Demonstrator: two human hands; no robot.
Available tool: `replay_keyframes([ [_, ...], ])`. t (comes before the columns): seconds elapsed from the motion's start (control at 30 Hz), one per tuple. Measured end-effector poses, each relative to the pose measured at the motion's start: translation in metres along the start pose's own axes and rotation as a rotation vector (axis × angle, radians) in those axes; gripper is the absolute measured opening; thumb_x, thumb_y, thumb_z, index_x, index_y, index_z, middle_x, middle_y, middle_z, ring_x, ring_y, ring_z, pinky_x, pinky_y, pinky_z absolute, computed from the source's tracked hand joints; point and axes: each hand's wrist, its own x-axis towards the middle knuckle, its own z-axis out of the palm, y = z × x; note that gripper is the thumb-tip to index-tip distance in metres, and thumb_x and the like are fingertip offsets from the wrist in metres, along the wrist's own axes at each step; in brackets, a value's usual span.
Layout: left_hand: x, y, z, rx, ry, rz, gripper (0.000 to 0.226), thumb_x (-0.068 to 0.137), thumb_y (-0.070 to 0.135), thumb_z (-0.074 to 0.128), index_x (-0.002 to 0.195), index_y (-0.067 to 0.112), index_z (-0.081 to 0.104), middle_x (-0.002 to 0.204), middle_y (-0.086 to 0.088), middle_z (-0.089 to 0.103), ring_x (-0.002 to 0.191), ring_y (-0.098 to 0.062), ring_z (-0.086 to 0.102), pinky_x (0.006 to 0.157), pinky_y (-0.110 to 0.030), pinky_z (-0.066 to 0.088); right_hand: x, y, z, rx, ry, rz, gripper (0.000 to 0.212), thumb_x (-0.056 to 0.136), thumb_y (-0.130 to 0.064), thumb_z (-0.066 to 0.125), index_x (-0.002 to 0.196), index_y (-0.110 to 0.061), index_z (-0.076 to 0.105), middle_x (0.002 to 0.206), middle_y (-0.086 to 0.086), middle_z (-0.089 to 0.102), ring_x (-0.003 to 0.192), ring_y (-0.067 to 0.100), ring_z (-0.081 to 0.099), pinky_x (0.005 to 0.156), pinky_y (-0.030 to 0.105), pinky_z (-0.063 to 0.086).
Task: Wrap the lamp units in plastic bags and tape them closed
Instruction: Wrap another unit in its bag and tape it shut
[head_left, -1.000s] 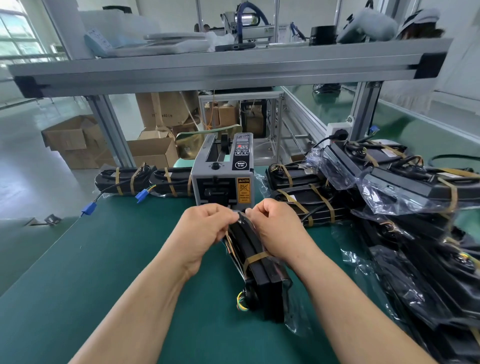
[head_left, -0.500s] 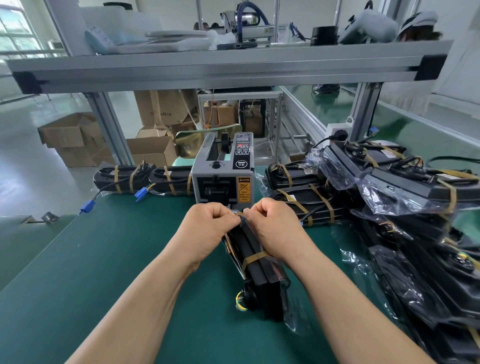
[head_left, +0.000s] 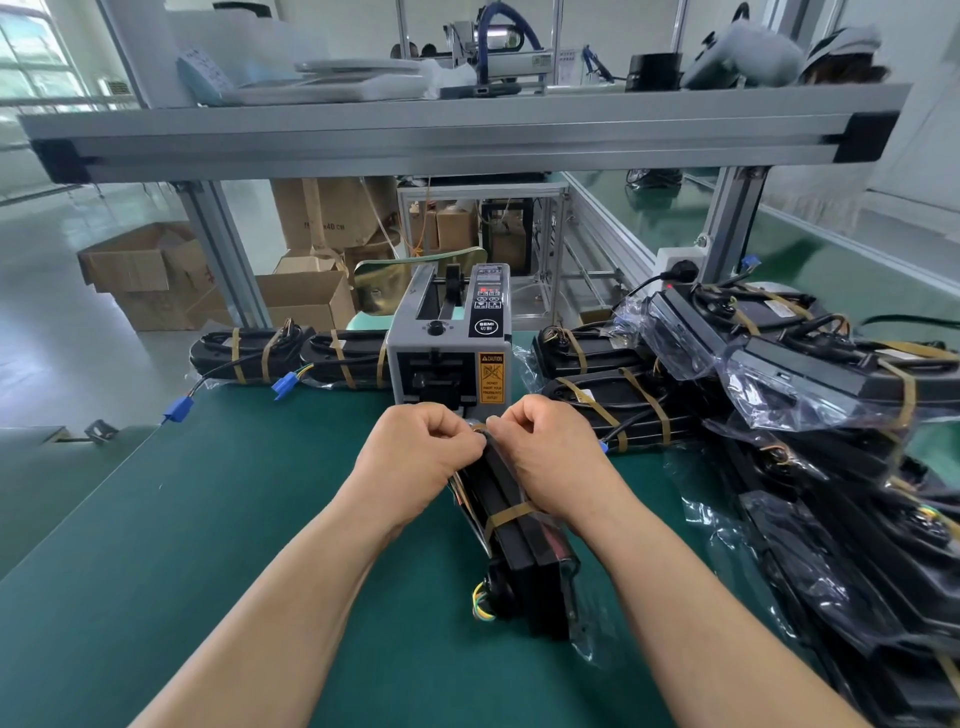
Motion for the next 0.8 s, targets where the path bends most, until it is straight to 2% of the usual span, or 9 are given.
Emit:
replay_keyframes([
  [0.17, 0.001, -0.004, 0.001, -0.032, 0.053, -0.047, 0.017, 0.078, 0.025, 0.078, 0.071, 0.020, 0.063, 0.054, 0.011, 0.053, 0.047, -0.005, 0.041, 0.051, -0.022, 0.036, 0.000, -0.001, 0.001, 0.001, -0.003, 0.008, 0.021, 0.096, -0.032, 0.059, 0.080, -0.018, 0.059, 0.080, -0.004, 0.062, 0.078, 0.013, 0.056, 0.067, 0.028, 0.044],
  [0.27, 0.002, -0.009, 0.005, -0.109, 0.077, -0.089, 0.015, 0.079, 0.024, 0.077, 0.079, 0.019, 0.063, 0.058, 0.013, 0.054, 0.045, 0.002, 0.044, 0.045, -0.012, 0.037, -0.001, -0.002, 0.002, -0.004, -0.005, 0.013, 0.021, 0.098, -0.032, 0.057, 0.085, -0.016, 0.061, 0.084, -0.002, 0.064, 0.082, 0.015, 0.058, 0.068, 0.025, 0.044],
  [0.4, 0.001, -0.013, 0.011, -0.162, 0.096, -0.089, 0.019, 0.080, 0.028, 0.077, 0.075, 0.017, 0.062, 0.056, 0.012, 0.054, 0.046, 0.004, 0.043, 0.042, -0.007, 0.035, 0.000, -0.002, 0.002, -0.020, -0.010, 0.012, 0.021, 0.100, -0.031, 0.056, 0.089, -0.014, 0.063, 0.087, -0.002, 0.065, 0.086, 0.015, 0.060, 0.072, 0.028, 0.046],
  [0.5, 0.005, -0.014, 0.014, -0.182, 0.131, -0.089, 0.024, 0.083, 0.028, 0.076, 0.069, 0.017, 0.060, 0.052, 0.014, 0.050, 0.044, 0.004, 0.043, 0.042, -0.006, 0.034, 0.000, -0.001, 0.002, -0.036, -0.002, 0.007, 0.022, 0.100, -0.031, 0.056, 0.088, -0.014, 0.062, 0.085, -0.002, 0.064, 0.080, 0.011, 0.057, 0.065, 0.022, 0.044],
  [0.6, 0.007, -0.013, 0.016, -0.213, 0.133, -0.091, 0.025, 0.087, 0.024, 0.074, 0.068, 0.016, 0.060, 0.048, 0.016, 0.050, 0.043, 0.006, 0.044, 0.042, -0.005, 0.035, 0.001, 0.000, 0.001, -0.036, 0.004, 0.013, 0.022, 0.100, -0.031, 0.056, 0.090, -0.013, 0.063, 0.088, -0.001, 0.064, 0.082, 0.013, 0.058, 0.064, 0.022, 0.045],
  [0.7, 0.007, -0.011, 0.017, -0.225, 0.107, -0.083, 0.022, 0.087, 0.025, 0.075, 0.072, 0.014, 0.061, 0.058, 0.009, 0.054, 0.044, 0.007, 0.047, 0.043, -0.005, 0.036, 0.001, 0.000, -0.001, -0.025, 0.007, 0.020, 0.022, 0.101, -0.030, 0.055, 0.092, -0.011, 0.063, 0.092, 0.002, 0.066, 0.088, 0.017, 0.061, 0.072, 0.028, 0.048],
  [0.8, 0.004, -0.009, 0.015, -0.215, 0.043, -0.081, 0.021, 0.082, 0.027, 0.079, 0.080, 0.015, 0.062, 0.067, 0.005, 0.056, 0.044, 0.008, 0.047, 0.042, -0.007, 0.037, 0.000, 0.001, -0.004, -0.007, 0.006, 0.025, 0.022, 0.101, -0.030, 0.055, 0.092, -0.011, 0.064, 0.092, 0.004, 0.068, 0.088, 0.018, 0.062, 0.071, 0.027, 0.047],
])
